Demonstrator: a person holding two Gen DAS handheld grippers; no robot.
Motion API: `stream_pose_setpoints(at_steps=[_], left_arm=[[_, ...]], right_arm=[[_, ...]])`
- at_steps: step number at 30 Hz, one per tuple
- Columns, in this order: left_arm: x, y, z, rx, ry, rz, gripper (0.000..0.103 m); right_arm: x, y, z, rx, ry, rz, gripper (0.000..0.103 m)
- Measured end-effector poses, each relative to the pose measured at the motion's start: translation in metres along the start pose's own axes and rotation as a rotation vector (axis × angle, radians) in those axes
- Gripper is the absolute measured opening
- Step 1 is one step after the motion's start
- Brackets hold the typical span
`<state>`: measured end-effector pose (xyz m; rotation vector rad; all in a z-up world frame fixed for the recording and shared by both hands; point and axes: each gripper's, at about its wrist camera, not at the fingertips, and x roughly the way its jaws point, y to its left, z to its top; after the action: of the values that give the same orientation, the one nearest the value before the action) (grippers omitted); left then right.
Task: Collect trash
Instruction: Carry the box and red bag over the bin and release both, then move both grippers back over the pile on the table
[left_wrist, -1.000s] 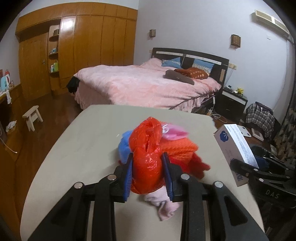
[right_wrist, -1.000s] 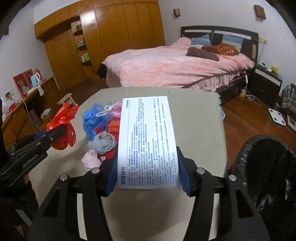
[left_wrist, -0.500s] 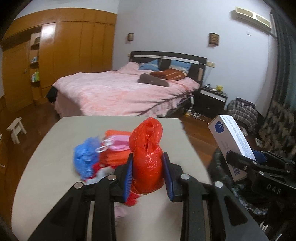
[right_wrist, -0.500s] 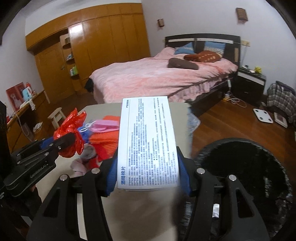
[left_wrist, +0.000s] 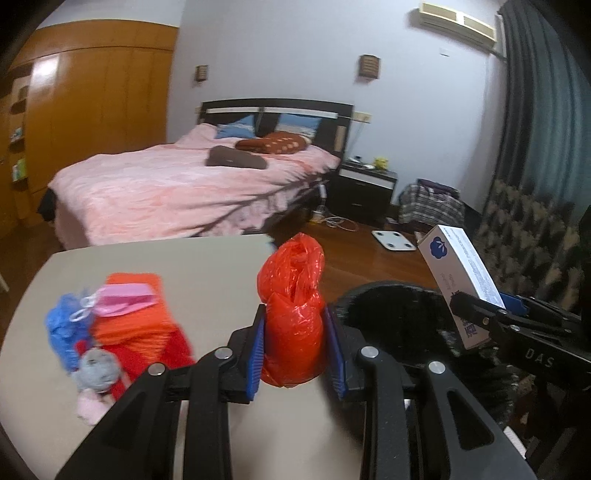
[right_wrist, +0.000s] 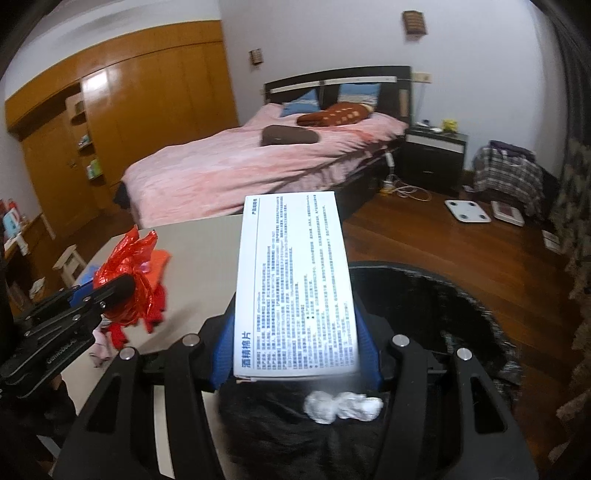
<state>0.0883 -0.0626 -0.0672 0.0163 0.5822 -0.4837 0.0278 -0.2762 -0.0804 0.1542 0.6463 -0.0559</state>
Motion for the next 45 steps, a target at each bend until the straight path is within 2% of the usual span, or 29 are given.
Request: stream_pose_setpoints(at_steps=[8,19,22,23,24,25,29,30,33,39,45], left_arm=[[0.031,-0.053,0.004,0.044,0.018,-0.102,0.03],[0.061,-0.099,0.003,0.072,0.044,-0.182,0.03],[0.067,-0.103,0.004,0.072,0.05,-0.198,0.038],[0.069,-0.104,0.004,0.07,0.056,-0.208,0.051],[0.07,-0.103,0.003,0.064,0.059,-0.212,0.06],[0.07,-0.104,0.003,0.062,0.056,-0.21,0.061],[0.066,-0.096,0.002,0.057,0.047,-0.186,0.068],[0.063,-0.092,0.003,0.053,0.043,-0.176,0.071],[0.054,-0.078,0.003,0.046,0.02,-0.134,0.08],[0.03,-0.042,0.002,0.016,-0.011,-0.035,0.087],[0.01,-0.001,-0.003,-0.02,-0.024,0.068,0.088]], right_arm=[[-0.007,-0.044,-0.011,0.047,-0.001,-0.091,0.054],[-0.016,-0.083,-0.022,0.093,-0.001,-0.164,0.054],[-0.016,-0.09,-0.023,0.098,-0.002,-0.184,0.055],[-0.016,-0.091,-0.024,0.099,-0.001,-0.192,0.056],[-0.016,-0.092,-0.024,0.101,0.0,-0.198,0.063],[-0.016,-0.093,-0.025,0.103,-0.003,-0.206,0.07],[-0.02,-0.096,-0.025,0.108,-0.025,-0.226,0.081],[-0.021,-0.096,-0.024,0.111,-0.034,-0.231,0.088],[-0.026,-0.093,-0.022,0.115,-0.065,-0.226,0.095],[-0.023,-0.071,-0.017,0.089,-0.075,-0.183,0.096],[-0.012,-0.035,-0.012,0.048,-0.063,-0.115,0.096]])
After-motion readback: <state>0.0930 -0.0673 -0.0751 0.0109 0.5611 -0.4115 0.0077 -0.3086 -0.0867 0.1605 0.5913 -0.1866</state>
